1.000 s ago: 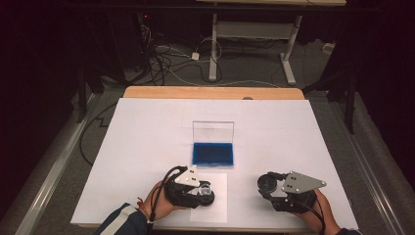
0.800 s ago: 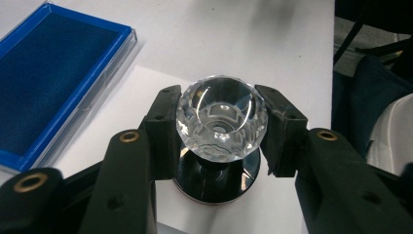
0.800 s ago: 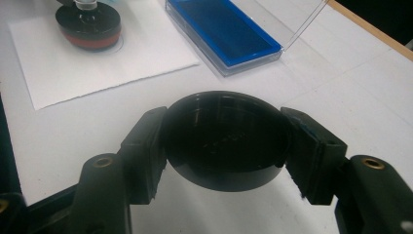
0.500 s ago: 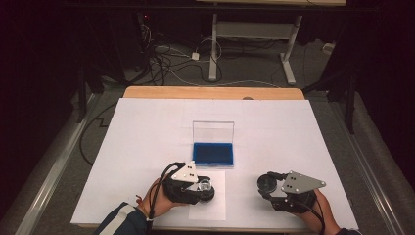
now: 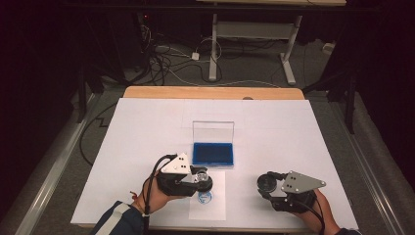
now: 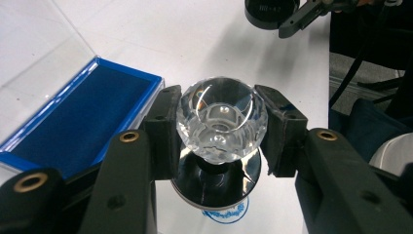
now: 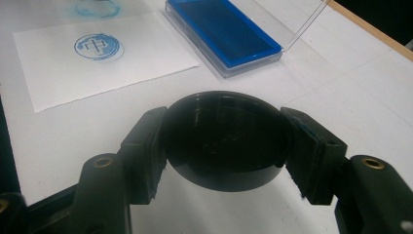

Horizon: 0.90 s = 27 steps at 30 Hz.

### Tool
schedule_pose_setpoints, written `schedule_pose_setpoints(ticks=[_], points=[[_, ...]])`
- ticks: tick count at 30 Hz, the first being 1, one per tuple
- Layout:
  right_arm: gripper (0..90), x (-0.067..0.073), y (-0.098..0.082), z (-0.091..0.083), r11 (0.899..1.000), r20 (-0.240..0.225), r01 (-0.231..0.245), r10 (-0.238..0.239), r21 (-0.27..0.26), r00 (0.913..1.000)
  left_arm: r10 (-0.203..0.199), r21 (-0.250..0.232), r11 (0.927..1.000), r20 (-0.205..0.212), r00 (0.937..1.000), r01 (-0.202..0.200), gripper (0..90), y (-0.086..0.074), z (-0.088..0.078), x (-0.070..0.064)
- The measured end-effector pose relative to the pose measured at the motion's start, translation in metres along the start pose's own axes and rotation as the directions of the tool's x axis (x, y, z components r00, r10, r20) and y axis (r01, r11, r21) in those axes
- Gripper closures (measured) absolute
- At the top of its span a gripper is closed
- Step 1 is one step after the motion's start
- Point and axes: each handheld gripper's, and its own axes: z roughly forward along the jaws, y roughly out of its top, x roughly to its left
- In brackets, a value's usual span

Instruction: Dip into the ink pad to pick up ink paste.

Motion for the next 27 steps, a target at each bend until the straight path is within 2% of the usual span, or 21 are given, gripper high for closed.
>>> schedule_pose_setpoints(ticks=[11,27], points=[[38.0,-0.002,0.001,0.002,1.000,0.001,-0.003,0.003,-0.001,1.0000,-0.008,-0.058,0.9983,-0.012,0.9999,0.007,54.1,0.007,-0.008,0.004],[38.0,-0.003,0.003,0.006,1.000,-0.013,0.001,-0.001,0.003,0.9999,-0.008,-0.092,0.9958,-0.036,0.9993,0.005,54.1,0.011,-0.018,0.006]])
